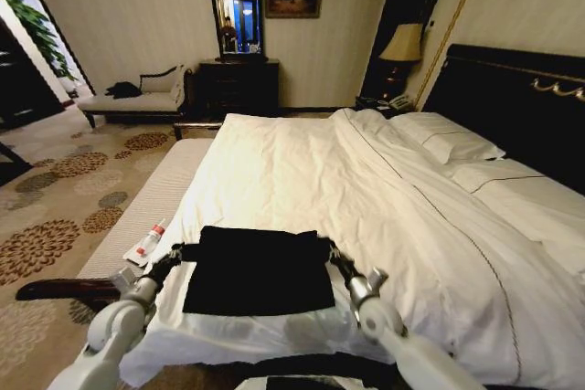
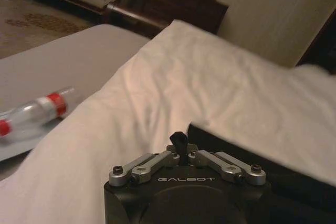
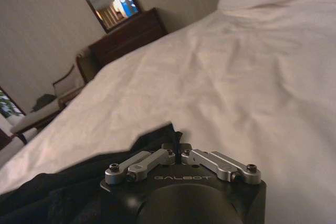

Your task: Fold the clothes on the bed.

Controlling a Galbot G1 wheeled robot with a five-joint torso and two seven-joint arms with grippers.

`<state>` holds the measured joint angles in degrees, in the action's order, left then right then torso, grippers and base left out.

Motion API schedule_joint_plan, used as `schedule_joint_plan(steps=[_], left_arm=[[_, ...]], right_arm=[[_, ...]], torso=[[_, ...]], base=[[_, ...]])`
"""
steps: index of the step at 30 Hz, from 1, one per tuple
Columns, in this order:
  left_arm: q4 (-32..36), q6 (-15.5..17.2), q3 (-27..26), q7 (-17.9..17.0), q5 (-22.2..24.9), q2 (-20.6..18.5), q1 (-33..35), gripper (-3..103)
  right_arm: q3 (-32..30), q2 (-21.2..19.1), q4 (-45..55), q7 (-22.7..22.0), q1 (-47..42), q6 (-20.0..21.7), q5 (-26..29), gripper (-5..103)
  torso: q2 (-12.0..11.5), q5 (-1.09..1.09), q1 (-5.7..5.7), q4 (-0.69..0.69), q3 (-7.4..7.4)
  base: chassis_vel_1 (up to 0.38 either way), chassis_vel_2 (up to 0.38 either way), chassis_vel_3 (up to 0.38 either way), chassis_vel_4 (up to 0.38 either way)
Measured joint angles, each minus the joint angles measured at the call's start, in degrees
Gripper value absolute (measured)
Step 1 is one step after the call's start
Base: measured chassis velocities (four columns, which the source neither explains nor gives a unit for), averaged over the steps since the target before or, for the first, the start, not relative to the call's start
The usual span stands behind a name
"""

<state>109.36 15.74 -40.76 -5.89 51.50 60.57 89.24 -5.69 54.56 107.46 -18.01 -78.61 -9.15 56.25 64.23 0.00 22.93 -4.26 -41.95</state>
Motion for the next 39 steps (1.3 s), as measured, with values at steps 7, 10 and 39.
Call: schedule_joint_plan(steps=[7, 10, 39], left_arm=[[-2.2, -0.21, 2.06, -0.23, -2.9, 1.55, 0.05, 2], [-1.93, -1.28, 2.34, -0.43, -3.7, 1.95, -0.11, 2], [-23.71, 1.47, 10.58, -1.44, 2.56, 6.46, -29.62, 98]], right_arm=[[0.58, 1.77, -3.39, -1.49, -0.57, -0.47, -1.51, 0], [0.86, 2.17, -3.79, -2.37, -0.49, -0.48, -2.29, 0], [-0.83, 5.97, -3.76, -5.38, 7.65, 0.08, 2.92, 99]], torso=[[-0.01, -0.01, 0.02, 0.01, -0.01], [-0.02, 0.0, 0.03, 0.01, -0.01], [-0.03, 0.0, 0.03, -0.01, -0.02]], base=[[0.0, 0.0, 0.0, 0.0], [0.0, 0.0, 0.0, 0.0], [0.0, 0.0, 0.0, 0.0]])
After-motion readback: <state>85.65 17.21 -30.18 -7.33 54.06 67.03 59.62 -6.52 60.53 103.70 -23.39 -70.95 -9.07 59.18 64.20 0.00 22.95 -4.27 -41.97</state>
